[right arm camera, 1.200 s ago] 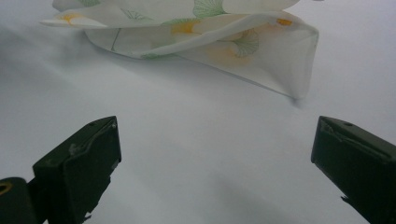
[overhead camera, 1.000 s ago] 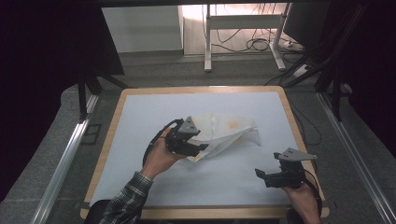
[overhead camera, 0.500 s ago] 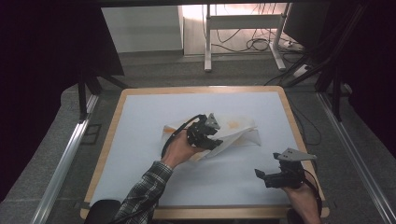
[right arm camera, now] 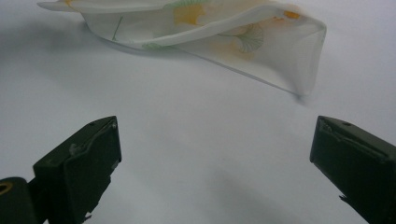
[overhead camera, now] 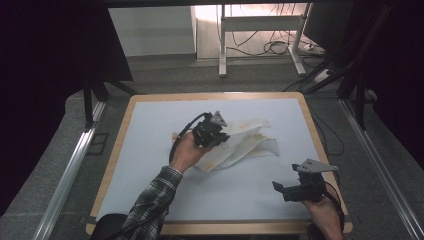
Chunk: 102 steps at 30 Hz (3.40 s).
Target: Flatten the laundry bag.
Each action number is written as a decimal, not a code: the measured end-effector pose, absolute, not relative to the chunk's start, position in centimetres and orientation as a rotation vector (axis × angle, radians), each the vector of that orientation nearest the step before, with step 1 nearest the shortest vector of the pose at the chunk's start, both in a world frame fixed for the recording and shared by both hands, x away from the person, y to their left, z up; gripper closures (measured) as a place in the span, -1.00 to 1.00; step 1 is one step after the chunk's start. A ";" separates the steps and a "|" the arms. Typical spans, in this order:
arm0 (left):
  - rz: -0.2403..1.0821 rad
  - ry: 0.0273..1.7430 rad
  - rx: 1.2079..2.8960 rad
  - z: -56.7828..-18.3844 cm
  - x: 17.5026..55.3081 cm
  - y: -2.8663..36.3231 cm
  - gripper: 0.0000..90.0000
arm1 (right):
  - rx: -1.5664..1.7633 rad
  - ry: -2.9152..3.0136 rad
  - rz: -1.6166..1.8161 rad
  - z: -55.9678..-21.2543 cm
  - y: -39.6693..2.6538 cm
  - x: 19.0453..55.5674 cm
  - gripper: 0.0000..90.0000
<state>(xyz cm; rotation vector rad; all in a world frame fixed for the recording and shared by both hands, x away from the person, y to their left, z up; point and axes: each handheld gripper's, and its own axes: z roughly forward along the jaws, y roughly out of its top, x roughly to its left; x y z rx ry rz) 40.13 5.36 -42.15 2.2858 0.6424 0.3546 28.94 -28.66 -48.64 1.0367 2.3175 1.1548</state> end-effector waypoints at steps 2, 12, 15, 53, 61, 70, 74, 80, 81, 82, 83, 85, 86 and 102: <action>0.406 0.702 2.241 -40.9 40.8 7.5 0.95 | 1.038 2.320 1.151 -48.7 -28.6 29.0 -0.95; 0.532 0.971 2.156 -40.0 43.5 15.4 0.95 | 1.039 2.329 1.142 -48.8 -28.6 29.0 -0.95; 0.557 1.036 2.136 -40.4 44.1 17.3 0.95 | 1.041 2.331 1.141 -48.8 -28.6 29.0 -0.95; 0.528 1.038 2.071 -49.1 34.8 22.3 -0.76 | 1.051 2.329 1.166 -48.7 -28.0 29.2 -0.94; 0.450 1.015 2.122 -51.2 31.4 22.2 -0.83 | 1.028 2.359 1.166 -48.7 -26.7 29.5 -0.96; 0.461 1.011 2.096 -51.2 29.9 22.4 -0.95 | 1.018 2.380 1.238 -48.1 -24.8 30.4 -0.96; 0.467 1.030 2.101 -51.4 29.7 22.7 -0.98 | 0.999 2.418 1.237 -47.9 -23.4 30.9 -0.94; 0.519 1.081 2.079 -51.5 29.0 23.9 -0.98 | 0.917 2.449 1.243 -47.3 -20.9 32.2 -0.66; 0.526 1.088 2.081 -51.5 28.9 24.1 -0.98 | 0.902 2.459 1.248 -47.2 -20.4 32.5 -0.61; 0.526 1.088 2.081 -51.5 28.9 24.1 -0.98 | 0.902 2.459 1.248 -47.2 -20.4 32.5 -0.61; 0.536 1.103 2.078 -51.5 28.7 24.4 -0.99 | 0.864 2.490 1.233 -47.3 -19.2 33.1 -0.50; 0.540 1.115 2.067 -51.6 28.6 24.7 -0.99 | 0.817 2.519 1.213 -47.5 -17.9 33.7 -0.43; 0.540 1.115 2.067 -51.6 28.6 24.7 -0.99 | 0.817 2.519 1.213 -47.5 -17.9 33.7 -0.43; 0.549 1.103 2.077 -51.7 28.7 24.3 -0.94 | 0.585 2.716 1.047 -51.9 -8.5 36.7 -0.23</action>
